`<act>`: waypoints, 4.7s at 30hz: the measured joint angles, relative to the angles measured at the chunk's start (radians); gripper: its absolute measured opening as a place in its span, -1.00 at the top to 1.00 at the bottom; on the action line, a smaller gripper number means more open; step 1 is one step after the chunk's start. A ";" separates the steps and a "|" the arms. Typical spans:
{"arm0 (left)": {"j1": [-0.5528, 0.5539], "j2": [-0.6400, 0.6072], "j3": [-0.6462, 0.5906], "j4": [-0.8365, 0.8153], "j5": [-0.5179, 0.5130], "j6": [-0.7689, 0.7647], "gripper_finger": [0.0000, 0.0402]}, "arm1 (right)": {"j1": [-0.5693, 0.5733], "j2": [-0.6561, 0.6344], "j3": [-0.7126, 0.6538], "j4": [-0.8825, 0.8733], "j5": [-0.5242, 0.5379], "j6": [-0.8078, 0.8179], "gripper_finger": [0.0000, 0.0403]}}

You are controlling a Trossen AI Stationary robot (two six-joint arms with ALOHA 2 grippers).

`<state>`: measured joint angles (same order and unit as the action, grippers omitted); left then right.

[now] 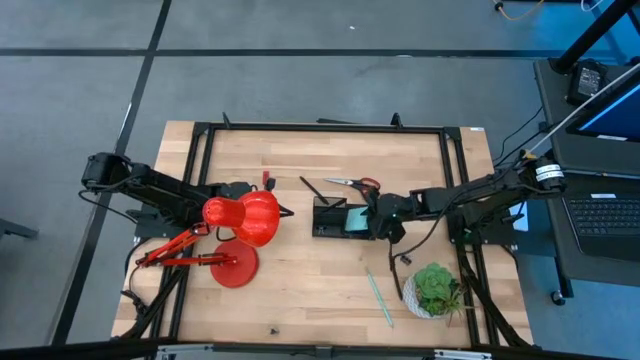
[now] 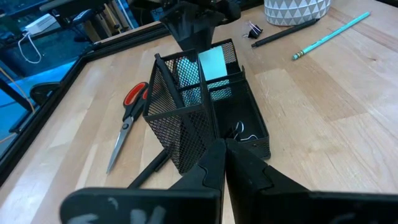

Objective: Pick and place office supplies into organizer
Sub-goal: Put the light blue sticky notes into the black desk organizer, then put the top black binder clip into the black desk organizer

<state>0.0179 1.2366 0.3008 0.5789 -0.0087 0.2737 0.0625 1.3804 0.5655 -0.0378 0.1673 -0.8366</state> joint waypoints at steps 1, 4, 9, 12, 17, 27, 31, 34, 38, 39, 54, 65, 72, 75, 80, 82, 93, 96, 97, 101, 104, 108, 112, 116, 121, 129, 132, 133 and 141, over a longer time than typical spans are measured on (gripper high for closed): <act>0.000 0.000 0.000 0.000 0.000 0.000 0.97 | -0.001 0.000 0.000 -0.007 0.000 0.021 0.43; 0.000 0.000 0.000 0.000 0.000 -0.001 0.97 | -0.001 0.000 0.000 -0.018 0.000 0.079 0.43; 0.000 0.000 0.000 0.000 0.000 0.000 0.97 | -0.001 0.000 0.027 -0.105 0.000 0.183 0.43; 0.000 0.000 0.000 0.000 0.000 0.000 0.97 | -0.001 0.000 0.068 -0.192 -0.003 0.271 0.43; 0.000 0.000 0.000 0.000 0.000 0.000 0.97 | -0.001 0.000 0.145 -0.295 -0.006 0.394 0.43; 0.000 0.000 0.000 0.000 0.000 0.000 0.97 | -0.001 0.000 0.273 -0.495 -0.039 0.907 0.43; 0.000 0.000 0.000 0.000 0.000 0.000 0.97 | 0.000 0.000 0.316 -0.648 -0.041 1.097 0.43; 0.000 0.000 0.000 0.000 0.000 -0.001 0.97 | 0.000 0.000 0.325 -0.740 -0.041 1.265 0.43; 0.000 0.000 0.000 0.000 0.000 0.000 0.97 | 0.015 0.000 0.312 -0.832 -0.053 1.467 0.43; 0.000 0.000 0.000 0.000 0.000 -0.001 0.97 | 0.024 0.000 0.303 -0.849 -0.081 1.495 0.43; 0.000 0.000 0.000 -0.005 0.000 0.001 0.97 | 0.110 0.000 0.201 -0.818 -0.428 1.701 0.43; 0.000 0.000 0.000 -0.006 0.000 0.001 0.97 | 0.141 0.000 0.201 -0.818 -0.426 1.723 0.43; 0.000 0.000 0.000 -0.006 0.000 0.001 0.97 | 0.141 0.000 0.178 -0.811 -0.424 1.726 0.43; 0.000 0.000 0.000 -0.006 0.000 0.001 0.97 | 0.141 0.000 0.144 -0.771 -0.434 1.727 0.43; 0.000 0.000 0.000 -0.006 0.000 0.001 0.97 | 0.141 0.001 0.113 -0.701 -0.478 1.727 0.43; 0.000 0.000 0.000 -0.006 0.000 0.001 0.97 | 0.141 0.001 0.113 -0.702 -0.479 1.727 0.43; 0.000 0.000 0.000 -0.006 0.000 0.001 0.97 | 0.142 0.001 0.113 -0.716 -0.486 1.750 0.43; 0.000 0.000 0.000 -0.006 0.000 0.001 0.97 | 0.149 0.001 0.113 -0.716 -0.493 1.753 0.43; 0.000 0.000 0.000 -0.006 0.000 0.001 0.97 | 0.152 0.001 0.113 -0.715 -0.496 1.753 0.43; 0.000 0.000 0.000 -0.006 0.000 0.001 0.97 | 0.160 0.001 0.113 -0.715 -0.503 1.758 0.43; 0.000 0.000 0.000 -0.006 0.000 0.001 0.97 | 0.160 0.001 0.113 -0.715 -0.503 1.770 0.43; 0.000 0.000 0.000 -0.006 0.000 0.001 0.97 | 0.160 0.001 0.113 -0.714 -0.502 1.772 0.43; 0.000 0.000 0.000 -0.007 0.000 0.001 0.97 | 0.160 0.008 0.098 -0.690 -0.496 1.771 0.43; 0.000 0.000 0.000 -0.012 0.000 0.001 0.97 | 0.160 0.012 0.059 -0.634 -0.510 1.778 0.43; 0.000 0.000 0.000 -0.021 0.000 0.001 0.97 | 0.160 0.012 0.052 -0.630 -0.510 1.775 0.43; 0.000 0.000 0.000 -0.021 0.000 0.001 0.97 | 0.159 0.012 0.052 -0.631 -0.510 1.737 0.69; 0.000 0.000 0.000 -0.021 0.000 0.001 0.97 | 0.160 0.011 0.053 -0.622 -0.514 1.699 0.86; 0.000 0.000 0.000 -0.021 0.000 0.001 0.97 | 0.159 0.011 0.054 -0.621 -0.517 1.692 0.91; 0.000 0.000 0.000 -0.021 0.000 0.001 0.97 | 0.160 0.011 0.086 -0.642 -0.493 1.640 0.97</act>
<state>0.0179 1.2366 0.3008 0.5579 -0.0086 0.2749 0.2226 1.3918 0.6516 -0.6800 -0.3257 0.8033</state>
